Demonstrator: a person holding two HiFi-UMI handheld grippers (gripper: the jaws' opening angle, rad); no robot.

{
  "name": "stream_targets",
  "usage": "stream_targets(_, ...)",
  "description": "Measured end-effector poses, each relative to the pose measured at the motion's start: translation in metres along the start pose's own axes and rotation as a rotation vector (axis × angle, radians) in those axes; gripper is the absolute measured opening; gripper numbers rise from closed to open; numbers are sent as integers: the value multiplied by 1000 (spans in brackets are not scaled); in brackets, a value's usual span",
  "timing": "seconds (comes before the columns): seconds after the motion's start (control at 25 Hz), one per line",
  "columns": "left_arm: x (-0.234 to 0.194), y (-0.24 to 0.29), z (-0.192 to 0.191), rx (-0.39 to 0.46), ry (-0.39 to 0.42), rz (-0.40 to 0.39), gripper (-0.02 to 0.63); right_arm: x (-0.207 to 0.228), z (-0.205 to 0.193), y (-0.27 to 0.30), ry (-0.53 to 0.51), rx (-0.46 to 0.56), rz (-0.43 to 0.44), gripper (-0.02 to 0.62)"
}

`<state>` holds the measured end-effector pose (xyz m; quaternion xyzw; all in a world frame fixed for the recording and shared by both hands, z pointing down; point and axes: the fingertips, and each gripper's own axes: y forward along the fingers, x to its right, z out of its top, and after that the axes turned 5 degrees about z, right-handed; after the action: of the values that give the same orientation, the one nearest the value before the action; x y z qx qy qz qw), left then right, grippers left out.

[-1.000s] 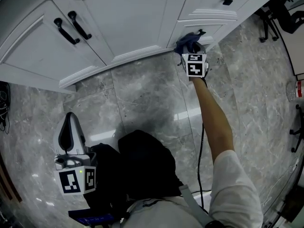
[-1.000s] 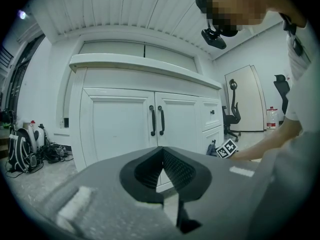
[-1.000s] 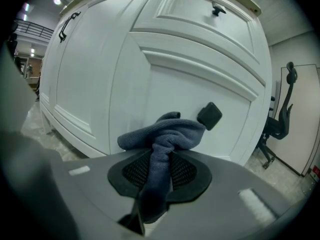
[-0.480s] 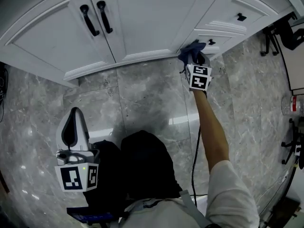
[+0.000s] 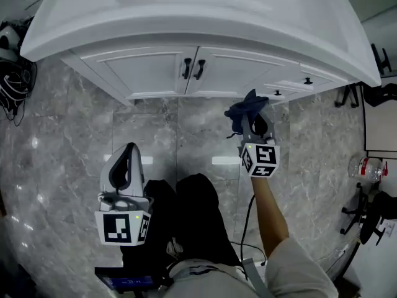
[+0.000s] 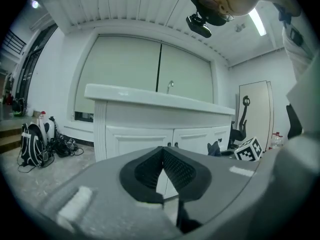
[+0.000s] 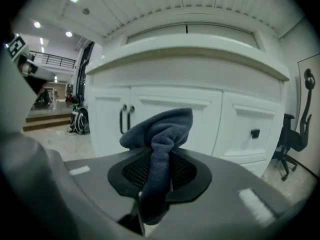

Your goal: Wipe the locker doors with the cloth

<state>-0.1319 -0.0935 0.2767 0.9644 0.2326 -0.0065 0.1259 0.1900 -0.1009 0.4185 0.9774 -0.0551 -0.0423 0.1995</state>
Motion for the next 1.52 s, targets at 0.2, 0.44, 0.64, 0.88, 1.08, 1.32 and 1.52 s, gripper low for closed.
stream_targets(0.2,17,-29,145,17,2,-17,3,-49,161,-96,63,68,88,84)
stream_targets(0.44,50,-68,310,44,22,-34,3,-53,348,-207,64,149,81,83)
stream_targets(0.64,78,-89,418,108,34,-50,2,-43,462,-270,35,204,45,83)
stream_targets(0.88,101,-117,494,164,59,-55,2,-32,530,-318,63,268,30,80)
stream_targets(1.08,111,-117,522,218,72,-69,2,-24,556,-329,51,306,24,77)
stream_targets(1.32,116,-126,523,232,88,-64,2,-33,557,-336,40,324,47,77)
stream_targets(1.52,119,-130,533,239,83,-85,2,-39,572,-341,37,336,60,77)
